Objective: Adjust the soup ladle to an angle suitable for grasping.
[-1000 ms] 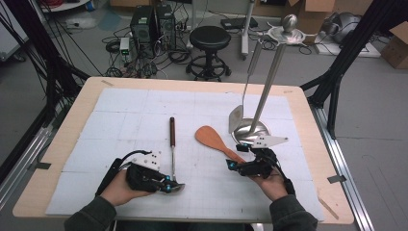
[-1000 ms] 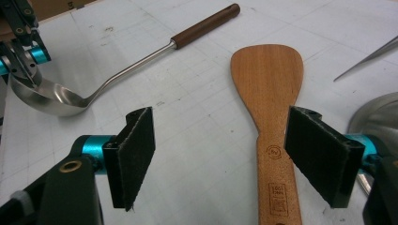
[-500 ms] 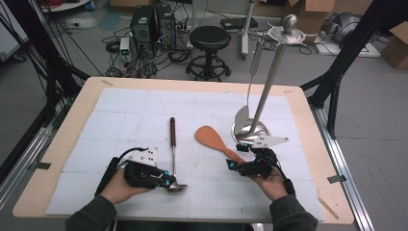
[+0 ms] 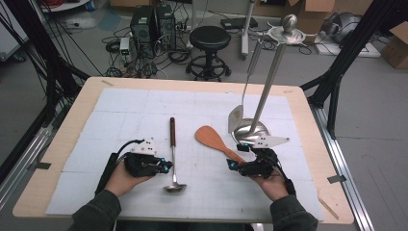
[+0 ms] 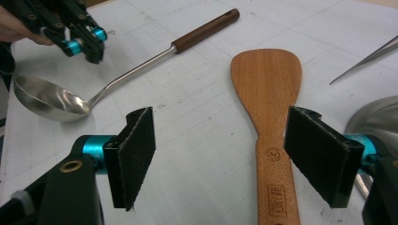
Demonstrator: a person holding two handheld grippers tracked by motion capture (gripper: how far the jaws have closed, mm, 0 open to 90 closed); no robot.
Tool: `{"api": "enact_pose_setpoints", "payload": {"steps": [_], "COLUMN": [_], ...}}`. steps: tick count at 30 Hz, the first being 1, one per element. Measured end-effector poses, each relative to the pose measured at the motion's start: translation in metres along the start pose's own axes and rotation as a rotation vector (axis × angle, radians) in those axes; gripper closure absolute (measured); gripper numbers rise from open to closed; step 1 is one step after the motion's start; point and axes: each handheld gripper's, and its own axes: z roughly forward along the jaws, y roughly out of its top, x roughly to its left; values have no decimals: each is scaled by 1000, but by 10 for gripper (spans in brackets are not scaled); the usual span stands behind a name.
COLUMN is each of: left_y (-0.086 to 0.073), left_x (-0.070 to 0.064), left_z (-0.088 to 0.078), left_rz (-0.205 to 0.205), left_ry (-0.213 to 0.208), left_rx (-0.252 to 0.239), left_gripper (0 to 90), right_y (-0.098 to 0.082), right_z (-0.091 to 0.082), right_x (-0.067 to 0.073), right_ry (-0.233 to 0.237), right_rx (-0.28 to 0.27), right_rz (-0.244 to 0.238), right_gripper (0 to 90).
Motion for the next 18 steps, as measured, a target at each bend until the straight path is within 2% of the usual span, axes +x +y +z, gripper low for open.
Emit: {"api": "enact_pose_setpoints", "payload": {"steps": [5, 18], "left_y": [-2, -7], "left_x": [7, 17], "left_z": [5, 17], "left_rz": [-13, -54], "left_ry": [31, 51], "left_rx": [19, 58], "left_gripper": [869, 874], "right_y": [0, 0], "right_z": [0, 0], "right_x": [0, 1], "right_ry": [2, 6], "right_rx": [-1, 3], "right_rz": [-3, 0], "right_gripper": [243, 243]}}
